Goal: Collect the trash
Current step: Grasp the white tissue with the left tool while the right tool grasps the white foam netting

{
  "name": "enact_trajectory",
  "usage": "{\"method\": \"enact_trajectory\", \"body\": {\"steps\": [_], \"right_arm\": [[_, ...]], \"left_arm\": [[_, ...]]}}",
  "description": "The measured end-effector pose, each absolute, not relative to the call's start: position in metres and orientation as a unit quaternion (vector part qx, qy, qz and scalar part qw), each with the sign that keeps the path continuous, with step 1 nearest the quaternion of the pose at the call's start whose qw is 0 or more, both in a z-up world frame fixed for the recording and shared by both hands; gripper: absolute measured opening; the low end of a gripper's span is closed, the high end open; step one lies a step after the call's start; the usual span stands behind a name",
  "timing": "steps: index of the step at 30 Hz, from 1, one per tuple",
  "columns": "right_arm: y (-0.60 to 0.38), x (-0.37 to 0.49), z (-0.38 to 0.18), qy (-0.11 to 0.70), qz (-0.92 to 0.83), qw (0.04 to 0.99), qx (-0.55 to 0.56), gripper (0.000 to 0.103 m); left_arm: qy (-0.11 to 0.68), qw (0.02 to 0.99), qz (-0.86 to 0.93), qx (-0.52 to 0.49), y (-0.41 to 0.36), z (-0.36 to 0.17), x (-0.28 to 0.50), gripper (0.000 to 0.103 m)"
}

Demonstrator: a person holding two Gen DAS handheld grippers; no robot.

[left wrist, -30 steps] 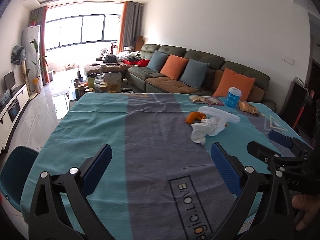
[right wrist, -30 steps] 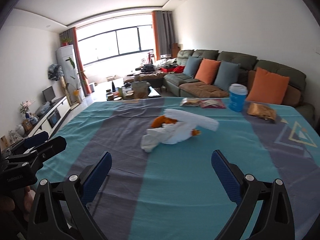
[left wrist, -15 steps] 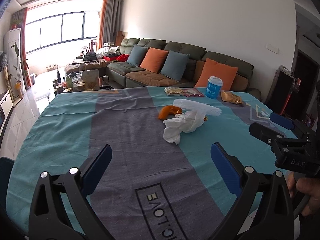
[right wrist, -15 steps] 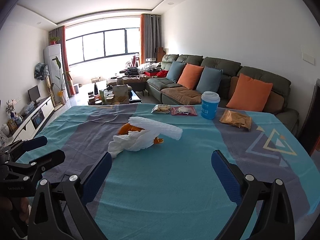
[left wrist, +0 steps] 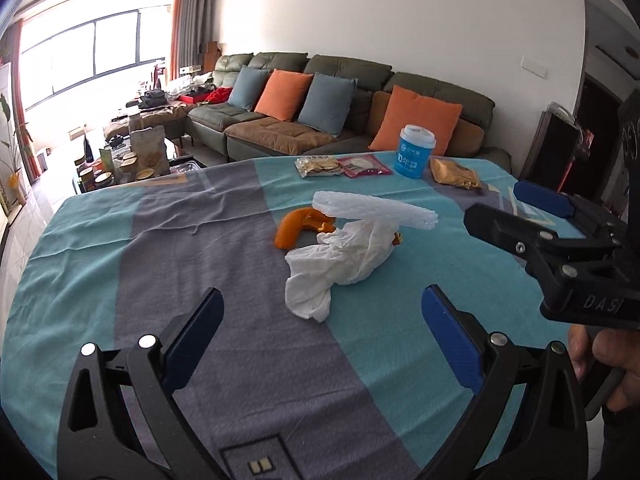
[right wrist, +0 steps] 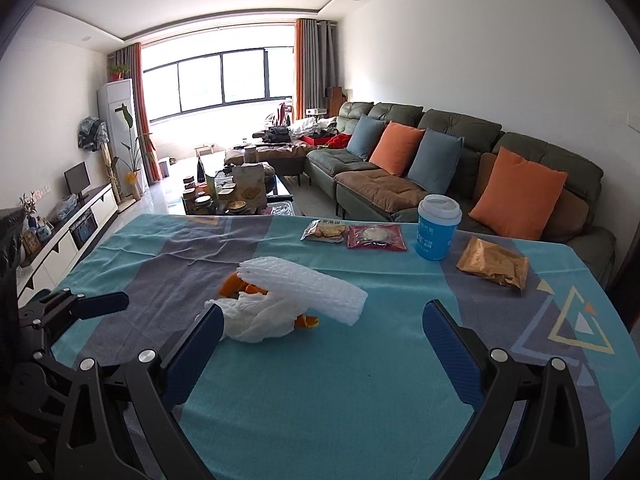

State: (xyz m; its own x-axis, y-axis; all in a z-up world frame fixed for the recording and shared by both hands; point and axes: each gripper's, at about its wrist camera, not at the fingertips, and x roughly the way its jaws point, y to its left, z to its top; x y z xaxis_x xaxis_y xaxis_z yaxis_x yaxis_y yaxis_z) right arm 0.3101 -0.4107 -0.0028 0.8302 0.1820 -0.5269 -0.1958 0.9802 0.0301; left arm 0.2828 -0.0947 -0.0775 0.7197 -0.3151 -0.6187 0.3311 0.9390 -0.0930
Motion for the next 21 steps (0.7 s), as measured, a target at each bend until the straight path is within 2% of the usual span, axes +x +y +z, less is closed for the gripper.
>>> {"method": "enact_trajectory", "body": {"steps": [10, 21], "right_arm": [[-0.422, 0.341, -0.014, 0.293, 0.102, 0.950, 0.010, 0.094], [-0.438, 0.355, -0.022, 0.305, 0.096, 0.947, 0.036, 0.094]], "left_arm": [[0.388, 0.905, -0.167, 0.043, -0.119, -0.101, 0.342, 0.097], [0.415, 0.892, -0.171, 0.054, -0.130, -0.118, 0.369, 0.095]]}}
